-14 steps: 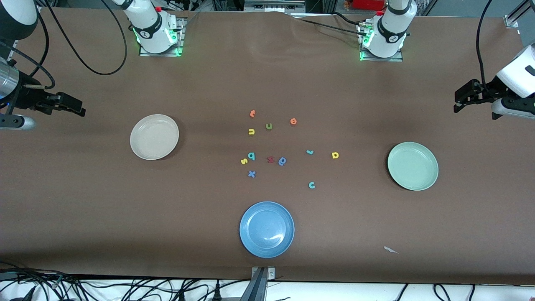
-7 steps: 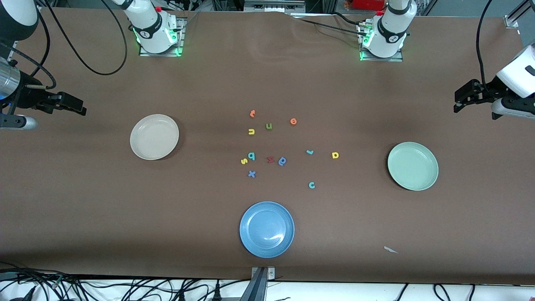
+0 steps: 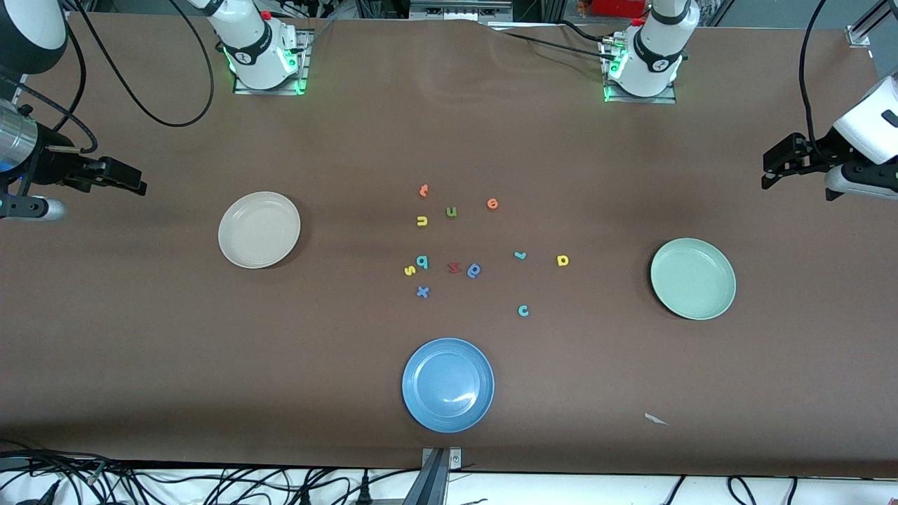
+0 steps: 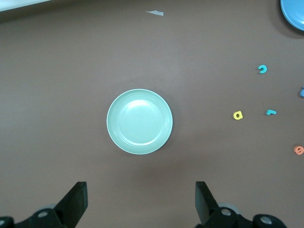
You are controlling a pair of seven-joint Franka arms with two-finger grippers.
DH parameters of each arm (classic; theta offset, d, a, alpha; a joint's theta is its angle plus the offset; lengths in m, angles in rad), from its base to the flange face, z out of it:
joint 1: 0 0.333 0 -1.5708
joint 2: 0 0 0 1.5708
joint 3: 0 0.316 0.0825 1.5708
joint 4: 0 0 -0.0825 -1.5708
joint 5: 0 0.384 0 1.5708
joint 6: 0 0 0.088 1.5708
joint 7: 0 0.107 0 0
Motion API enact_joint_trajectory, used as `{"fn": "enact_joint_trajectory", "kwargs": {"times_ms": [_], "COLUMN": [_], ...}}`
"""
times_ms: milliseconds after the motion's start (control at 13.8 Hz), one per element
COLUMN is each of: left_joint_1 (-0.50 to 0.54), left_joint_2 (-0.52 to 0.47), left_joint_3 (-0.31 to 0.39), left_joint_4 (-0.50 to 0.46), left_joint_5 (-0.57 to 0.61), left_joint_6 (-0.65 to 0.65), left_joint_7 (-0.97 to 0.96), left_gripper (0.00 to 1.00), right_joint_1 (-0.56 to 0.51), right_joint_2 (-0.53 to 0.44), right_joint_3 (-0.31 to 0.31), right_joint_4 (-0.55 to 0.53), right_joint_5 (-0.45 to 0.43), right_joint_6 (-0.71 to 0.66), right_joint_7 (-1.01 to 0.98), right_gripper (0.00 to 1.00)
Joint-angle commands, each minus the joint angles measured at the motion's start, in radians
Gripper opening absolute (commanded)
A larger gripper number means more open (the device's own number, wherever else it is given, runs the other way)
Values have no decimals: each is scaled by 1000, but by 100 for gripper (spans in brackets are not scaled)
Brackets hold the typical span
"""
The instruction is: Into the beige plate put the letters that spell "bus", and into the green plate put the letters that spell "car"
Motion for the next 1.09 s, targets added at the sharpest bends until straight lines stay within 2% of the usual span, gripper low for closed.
{"fn": "enact_joint_trajectory", "kwargs": {"times_ms": [0, 798, 1016], "left_joint_1": [5, 5, 5], "left_joint_2": [-9, -9, -9], "left_joint_3": [0, 0, 0], "left_joint_4": [5, 8, 9], "left_joint_5": [-12, -12, -12], "left_joint_6": [-14, -14, -14], "left_joint_7": [24, 24, 24], "left_gripper": [100, 100, 100], "right_joint_1": [-1, 0, 60], "right_joint_2": [9, 9, 22], "right_joint_3": [6, 6, 11], "right_joint_4": [20, 13, -8], "right_joint_5": [-17, -18, -18], "right_joint_6": [-22, -29, -8], "right_joint_7": [-6, 0, 38], "right_gripper": [100, 100, 100]}}
